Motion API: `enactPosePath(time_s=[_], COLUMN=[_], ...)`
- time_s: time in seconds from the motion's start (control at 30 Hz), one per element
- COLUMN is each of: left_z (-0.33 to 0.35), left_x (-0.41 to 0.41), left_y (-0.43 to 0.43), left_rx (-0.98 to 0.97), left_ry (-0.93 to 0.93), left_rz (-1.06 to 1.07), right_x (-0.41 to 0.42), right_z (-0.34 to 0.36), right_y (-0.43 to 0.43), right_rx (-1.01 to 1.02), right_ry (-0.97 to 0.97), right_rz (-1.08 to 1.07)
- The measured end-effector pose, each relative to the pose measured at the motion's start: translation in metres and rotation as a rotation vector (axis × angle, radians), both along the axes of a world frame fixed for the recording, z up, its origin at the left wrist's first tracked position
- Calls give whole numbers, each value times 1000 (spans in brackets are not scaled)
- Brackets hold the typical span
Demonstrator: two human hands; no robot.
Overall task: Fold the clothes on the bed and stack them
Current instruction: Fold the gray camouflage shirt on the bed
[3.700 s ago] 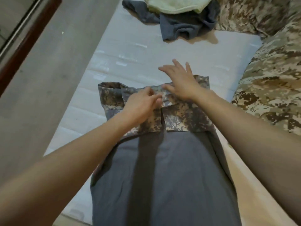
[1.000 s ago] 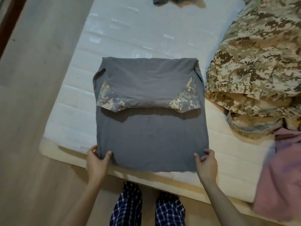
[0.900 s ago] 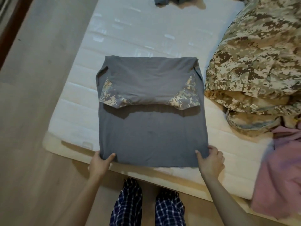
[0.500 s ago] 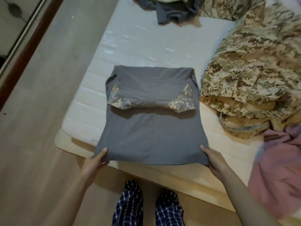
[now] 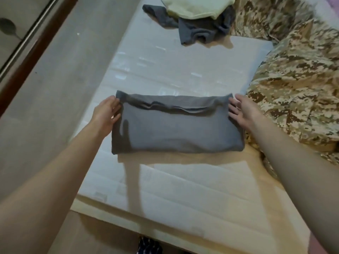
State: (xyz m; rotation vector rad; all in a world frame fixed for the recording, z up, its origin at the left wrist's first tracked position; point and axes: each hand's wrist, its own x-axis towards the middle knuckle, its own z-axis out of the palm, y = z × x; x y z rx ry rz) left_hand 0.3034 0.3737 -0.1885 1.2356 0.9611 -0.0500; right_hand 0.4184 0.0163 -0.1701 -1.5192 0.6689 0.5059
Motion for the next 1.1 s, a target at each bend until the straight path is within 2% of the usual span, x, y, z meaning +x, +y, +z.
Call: enactPosePath(time_s=[0.07,0.13,0.17,0.23,0.3,0.37,0.43,0.53,0.63,0.7,0.73,0.8,0.9,1.0,1.1], left_z=[-14,-28,-33,-38,-43,-52,-62,-72,-66,-63,-62,-61,-54,-46,-35], left_x=[-2,-21,-33,-51,-58,-57,-52,-49,-59,-64,-63,-56,-47,-51,-75], left_y=[-4,-10,-13,-20,-31,-43,-42,-30,-27,-29,-30,-26,-15,-4,9], left_rx=[176,499,702,1064,1206,1245,1220,1146,867,634,523,320,5,54,95], left_ry=[48,91,80,-56,-239,-259,-109,126,233,329,380,388,347,284,203], left_rz=[-108,-355,-507,-801,-1093,-1327,-1292,-888,-376,-169,-128,-137,-267,-387,-332], right_x=[-7,-27,-37,-56,-65,-65,-59,-54,-78,-106,-118,-133,-140,-147,-169], right_z=[-14,-29,-34,-42,-53,-65,-75,-76,-68,-64,-65,-74,-86,-81,-69], right_y=[7,5,4,8,18,25,28,34,51,68,76,88,94,95,105], right_rx=[-389,-745,-834,-948,-1014,-1062,-1108,-1149,-1112,-1026,-992,-972,-984,-927,-815], right_ry=[-139,-302,-381,-585,-755,-721,-515,-360,-504,-636,-643,-537,-430,-427,-408], right_rz=[243,540,666,934,1257,1468,1429,1239,1014,993,1043,1139,1147,1131,1149])
